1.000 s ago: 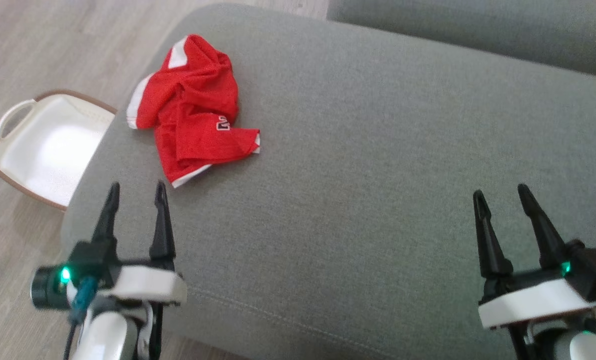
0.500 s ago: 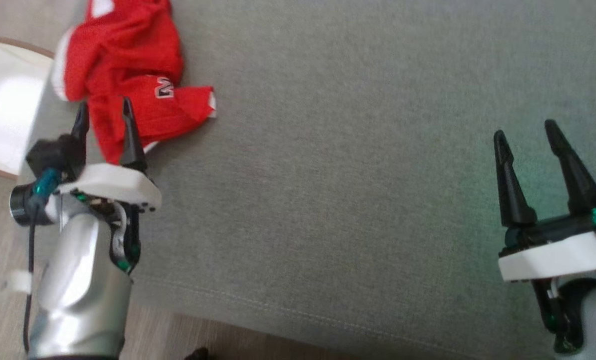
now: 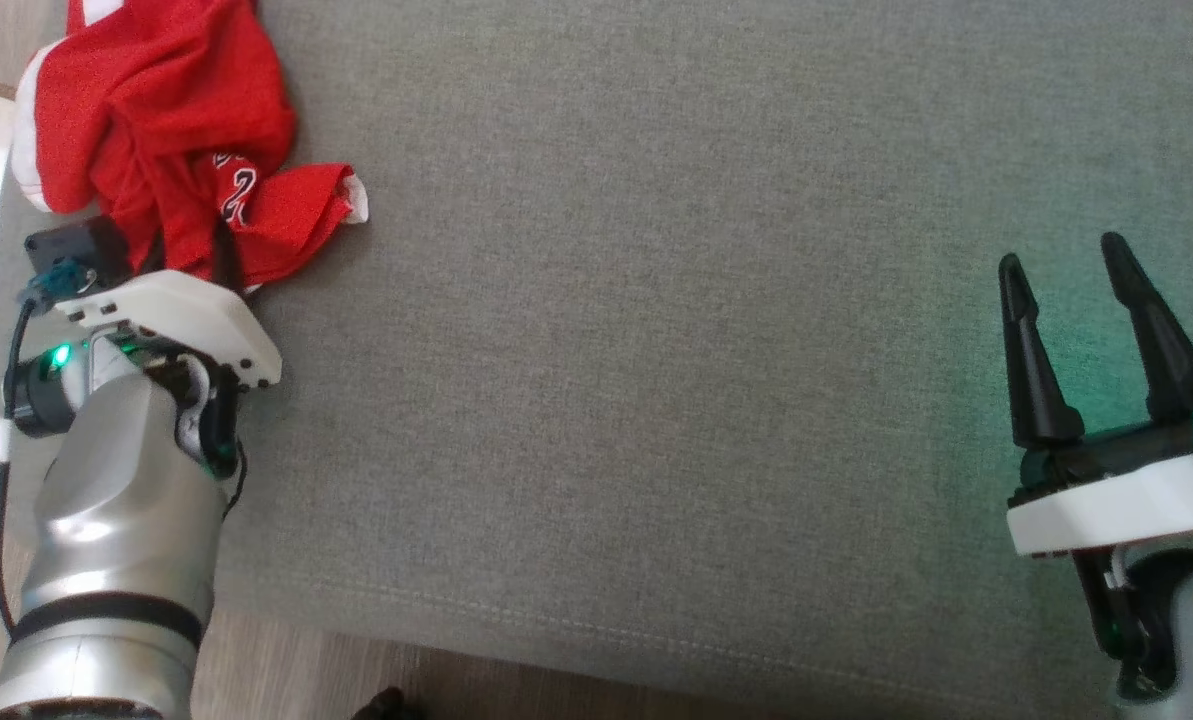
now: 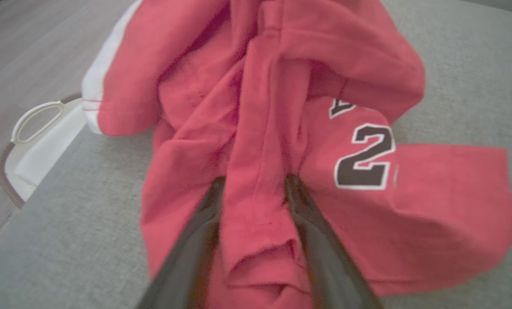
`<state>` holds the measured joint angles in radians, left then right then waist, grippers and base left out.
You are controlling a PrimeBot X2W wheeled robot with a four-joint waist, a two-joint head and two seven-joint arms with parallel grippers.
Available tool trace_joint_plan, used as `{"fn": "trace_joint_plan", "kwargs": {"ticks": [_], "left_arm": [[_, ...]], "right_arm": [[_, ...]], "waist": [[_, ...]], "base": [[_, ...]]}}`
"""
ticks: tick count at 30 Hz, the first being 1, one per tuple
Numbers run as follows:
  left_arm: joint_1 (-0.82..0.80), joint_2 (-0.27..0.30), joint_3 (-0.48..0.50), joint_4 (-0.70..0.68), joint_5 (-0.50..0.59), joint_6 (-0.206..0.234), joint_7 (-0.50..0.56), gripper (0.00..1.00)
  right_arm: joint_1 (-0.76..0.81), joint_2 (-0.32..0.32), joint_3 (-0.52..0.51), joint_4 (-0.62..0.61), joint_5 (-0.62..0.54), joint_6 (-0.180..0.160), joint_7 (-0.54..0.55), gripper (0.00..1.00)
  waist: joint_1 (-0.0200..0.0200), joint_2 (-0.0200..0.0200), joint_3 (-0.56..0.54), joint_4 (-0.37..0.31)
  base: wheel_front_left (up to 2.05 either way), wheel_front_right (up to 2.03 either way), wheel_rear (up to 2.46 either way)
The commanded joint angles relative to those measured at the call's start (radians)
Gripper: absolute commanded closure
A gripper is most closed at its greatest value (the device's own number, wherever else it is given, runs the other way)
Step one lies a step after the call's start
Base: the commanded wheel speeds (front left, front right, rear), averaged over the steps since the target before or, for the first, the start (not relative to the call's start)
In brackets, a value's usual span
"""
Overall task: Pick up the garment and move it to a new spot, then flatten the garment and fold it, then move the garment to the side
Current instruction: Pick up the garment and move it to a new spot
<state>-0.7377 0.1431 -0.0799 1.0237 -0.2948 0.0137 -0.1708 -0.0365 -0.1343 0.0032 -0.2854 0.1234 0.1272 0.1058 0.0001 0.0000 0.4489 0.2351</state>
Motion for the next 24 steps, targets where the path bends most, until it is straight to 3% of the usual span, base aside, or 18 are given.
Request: {"fn": "trace_joint_plan", "kwargs": {"ticks": [1,8,15,24], "left_arm": [[0.010,0.054,0.023,0.020,-0.003,0.001,-0.003,1.00],[0.035,0.081,0.025,-0.078,0.029,0.041,-0.089,1.00],[0.227,0.084,0.046,-0.464,0.090,0.108,-0.091,1.00],[0.418,0.060,0.006,-0.825,0.112,0.131,-0.057,1.00]], "right_arm": [[-0.020,0.002,0.024,-0.027,0.007,0.003,-0.008,0.00],[-0.007,0.023,0.023,0.001,0.009,0.003,-0.041,0.00],[0.024,0.051,0.028,0.031,0.018,0.003,-0.077,0.00],[0.060,0.072,0.028,0.042,0.028,0.003,-0.094,0.00]], "waist": [[-0.0001,0.0000,-0.014,0.002],[-0.0001,0.0000,-0.109,-0.004],[-0.0001,0.0000,-0.236,-0.031],[-0.0001,0.0000,-0.307,-0.093]], "base": [[0.00,0.00,0.00],[0.00,0.00,0.00],[0.00,0.00,0.00],[0.00,0.00,0.00]]}}
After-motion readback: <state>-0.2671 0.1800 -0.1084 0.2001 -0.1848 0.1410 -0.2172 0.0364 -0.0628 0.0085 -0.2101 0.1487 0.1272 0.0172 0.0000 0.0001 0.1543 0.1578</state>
